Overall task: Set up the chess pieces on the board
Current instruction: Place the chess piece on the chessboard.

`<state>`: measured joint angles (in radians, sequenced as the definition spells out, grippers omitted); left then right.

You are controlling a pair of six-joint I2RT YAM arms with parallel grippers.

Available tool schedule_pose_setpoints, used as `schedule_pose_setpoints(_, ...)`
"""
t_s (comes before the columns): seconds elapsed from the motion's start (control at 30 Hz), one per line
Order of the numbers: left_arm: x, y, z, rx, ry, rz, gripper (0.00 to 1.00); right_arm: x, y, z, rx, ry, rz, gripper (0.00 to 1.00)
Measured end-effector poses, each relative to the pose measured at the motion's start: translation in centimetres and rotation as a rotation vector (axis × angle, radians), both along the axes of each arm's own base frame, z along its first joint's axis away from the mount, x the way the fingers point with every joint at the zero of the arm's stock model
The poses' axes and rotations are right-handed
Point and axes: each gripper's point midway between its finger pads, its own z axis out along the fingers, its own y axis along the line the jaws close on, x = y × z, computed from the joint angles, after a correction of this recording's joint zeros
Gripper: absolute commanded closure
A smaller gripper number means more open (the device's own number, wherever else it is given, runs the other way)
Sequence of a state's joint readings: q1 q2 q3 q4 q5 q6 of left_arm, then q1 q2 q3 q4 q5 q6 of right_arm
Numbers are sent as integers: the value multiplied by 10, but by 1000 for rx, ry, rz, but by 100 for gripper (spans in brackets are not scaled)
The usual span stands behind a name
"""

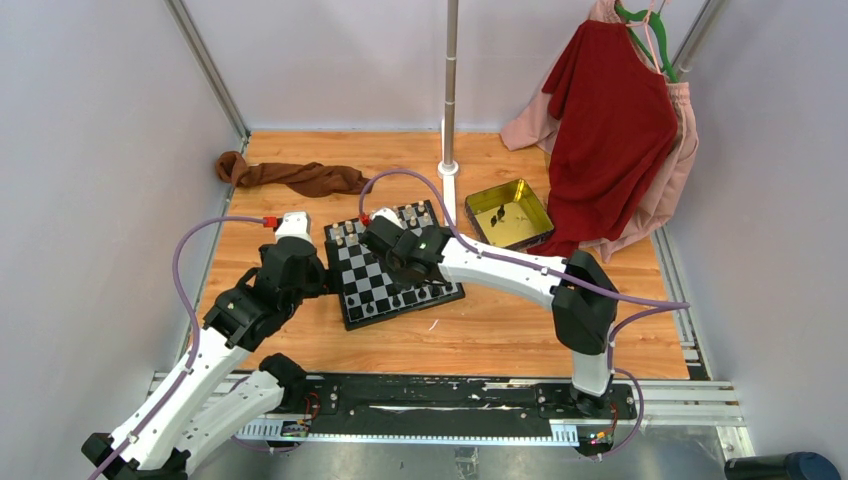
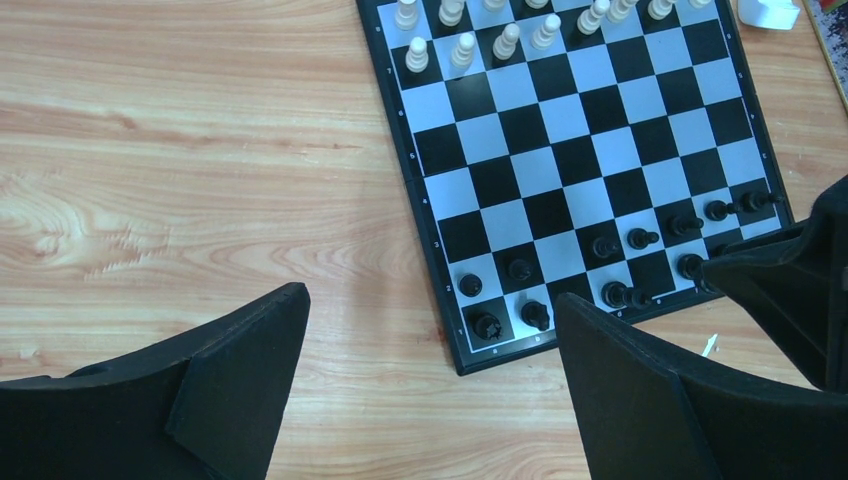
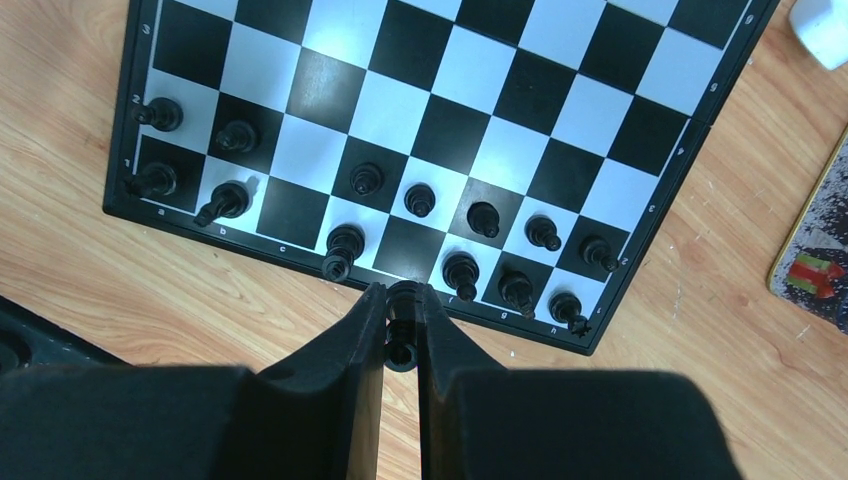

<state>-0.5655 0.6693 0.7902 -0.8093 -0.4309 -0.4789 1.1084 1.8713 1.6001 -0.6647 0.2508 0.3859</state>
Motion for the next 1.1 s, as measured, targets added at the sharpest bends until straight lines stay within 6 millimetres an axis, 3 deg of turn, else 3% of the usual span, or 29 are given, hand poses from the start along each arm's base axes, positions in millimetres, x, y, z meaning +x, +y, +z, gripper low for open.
schedule_pose_setpoints(0.37,0,0,-1,1,2,0,1,-4,-1,-29,-25,30,10,100)
schedule_pose_setpoints(1.1,-1,1,-2,2,3,1,1,-3,2,-53,-35,35,19,100)
